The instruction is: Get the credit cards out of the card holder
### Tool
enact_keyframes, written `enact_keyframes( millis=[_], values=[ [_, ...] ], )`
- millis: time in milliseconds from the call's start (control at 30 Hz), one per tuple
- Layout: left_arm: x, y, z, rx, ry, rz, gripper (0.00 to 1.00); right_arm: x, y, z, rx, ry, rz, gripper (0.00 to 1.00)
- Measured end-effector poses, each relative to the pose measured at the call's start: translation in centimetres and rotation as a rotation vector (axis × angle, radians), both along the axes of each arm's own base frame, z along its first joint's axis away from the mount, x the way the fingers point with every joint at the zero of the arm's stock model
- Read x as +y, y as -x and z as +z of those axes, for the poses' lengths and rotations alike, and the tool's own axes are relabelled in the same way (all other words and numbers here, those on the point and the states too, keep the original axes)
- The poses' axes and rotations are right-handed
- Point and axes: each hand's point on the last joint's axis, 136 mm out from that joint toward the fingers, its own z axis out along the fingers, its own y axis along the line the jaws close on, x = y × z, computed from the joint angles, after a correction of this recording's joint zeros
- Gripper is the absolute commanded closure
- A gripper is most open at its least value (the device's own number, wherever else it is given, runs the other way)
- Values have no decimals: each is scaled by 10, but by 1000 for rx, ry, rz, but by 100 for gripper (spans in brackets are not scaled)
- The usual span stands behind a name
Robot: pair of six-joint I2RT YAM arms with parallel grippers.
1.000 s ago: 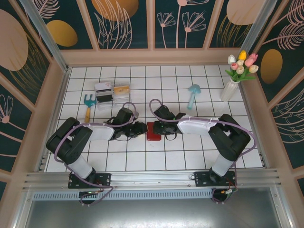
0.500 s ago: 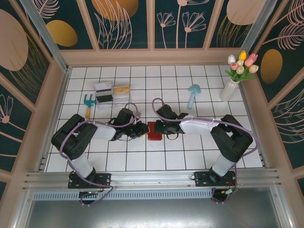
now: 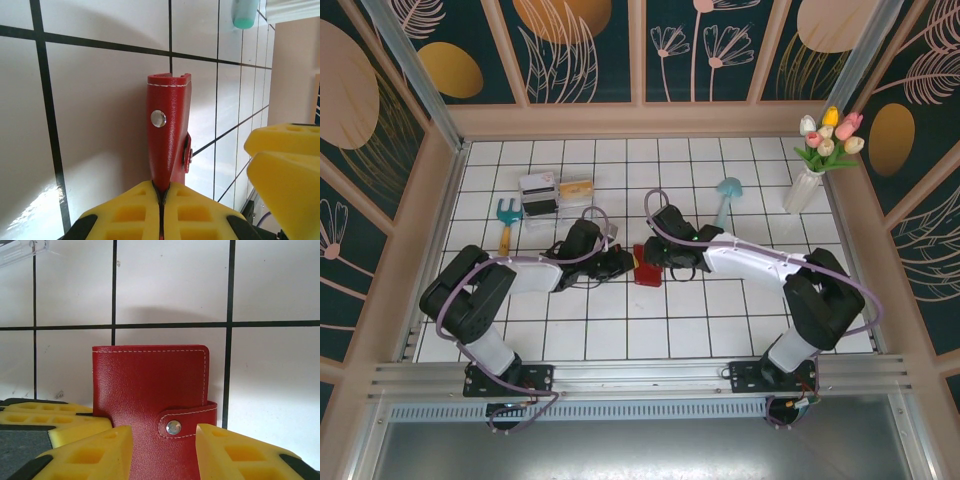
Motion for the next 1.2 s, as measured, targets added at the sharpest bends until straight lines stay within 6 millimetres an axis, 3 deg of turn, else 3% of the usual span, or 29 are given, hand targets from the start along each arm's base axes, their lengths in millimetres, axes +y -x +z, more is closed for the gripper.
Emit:
enact_keyframes(
  millis=[467, 1200],
  values=[
    [1, 1, 4, -18, -2, -6, 98, 5, 5, -25, 79, 10, 19, 62],
    [2, 3, 4, -18, 1, -8, 99, 7, 8, -37, 119, 5, 50, 56]
  ],
)
